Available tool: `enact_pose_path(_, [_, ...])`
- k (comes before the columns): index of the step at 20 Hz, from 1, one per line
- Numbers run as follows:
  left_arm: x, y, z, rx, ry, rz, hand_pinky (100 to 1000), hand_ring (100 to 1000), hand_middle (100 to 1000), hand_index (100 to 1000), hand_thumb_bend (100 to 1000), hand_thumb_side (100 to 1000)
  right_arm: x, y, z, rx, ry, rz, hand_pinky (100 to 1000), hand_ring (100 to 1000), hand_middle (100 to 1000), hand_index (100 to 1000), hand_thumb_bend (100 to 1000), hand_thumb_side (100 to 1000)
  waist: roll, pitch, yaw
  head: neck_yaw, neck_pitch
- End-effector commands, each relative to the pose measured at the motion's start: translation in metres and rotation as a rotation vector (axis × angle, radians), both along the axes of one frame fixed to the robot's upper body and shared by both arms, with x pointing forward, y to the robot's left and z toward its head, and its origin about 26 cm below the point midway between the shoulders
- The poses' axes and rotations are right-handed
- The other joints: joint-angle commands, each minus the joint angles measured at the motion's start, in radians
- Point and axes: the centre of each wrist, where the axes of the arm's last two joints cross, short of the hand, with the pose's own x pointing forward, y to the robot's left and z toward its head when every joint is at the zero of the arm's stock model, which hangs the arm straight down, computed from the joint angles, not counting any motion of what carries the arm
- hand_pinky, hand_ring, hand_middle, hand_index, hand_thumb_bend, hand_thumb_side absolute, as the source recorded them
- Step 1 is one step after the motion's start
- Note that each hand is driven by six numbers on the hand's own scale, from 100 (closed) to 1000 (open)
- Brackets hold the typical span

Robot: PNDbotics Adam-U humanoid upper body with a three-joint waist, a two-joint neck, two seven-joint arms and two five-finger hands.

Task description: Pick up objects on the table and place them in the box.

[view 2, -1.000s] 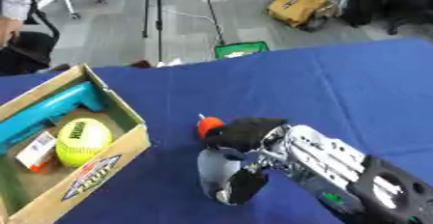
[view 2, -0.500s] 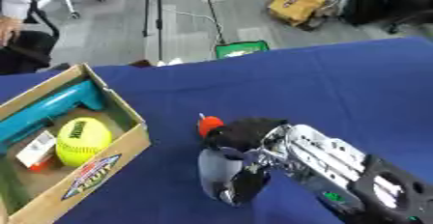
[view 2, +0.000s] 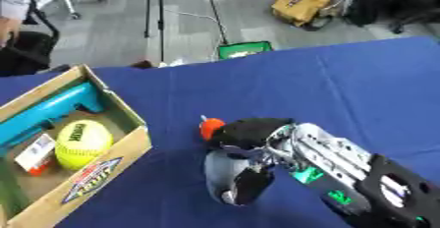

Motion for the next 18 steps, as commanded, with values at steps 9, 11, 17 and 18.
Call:
enact_pose_path(9, [-0.0022, 0.0025, 0.0061, 0.009, -0.022, 0.007, 1000, 916, 981, 853, 100, 848, -0.0002, -0.0039, 0.0069, 0.028, -0.041, -0.016, 382, 725, 793, 742, 329, 359, -0.004, -0.018, -0.001, -0.002, 0.001])
enact_pose_path(11, [-0.0022, 0.0025, 0.006, 0.009, -0.022, 0.007, 1000, 916, 981, 853, 100, 848, 0.0005, -0.0046, 0.0061, 0.034, -0.047, -0.021, 367, 714, 788, 733, 327, 343, -0.004, -0.018, -0.001, -0.002, 0.001])
enact_pose_path(17, [-0.0021, 0.0024, 0.0064, 0.008, -0.024, 0.006, 1000, 916, 981, 853, 100, 845, 0.0021, -0.0056, 0.0044, 0.049, -0.066, -0.026, 312, 680, 772, 690, 325, 276, -0.002, -0.015, -0.001, -0.002, 0.0])
enact_pose_path(18, [-0.002, 0.0023, 0.0065, 0.008, -0.024, 0.006, 1000, 916, 980, 854, 100, 845, 0.0022, -0.0056, 0.0043, 0.05, -0.068, -0.025, 302, 676, 769, 685, 316, 273, -0.001, -0.015, -0.001, -0.002, 0.0])
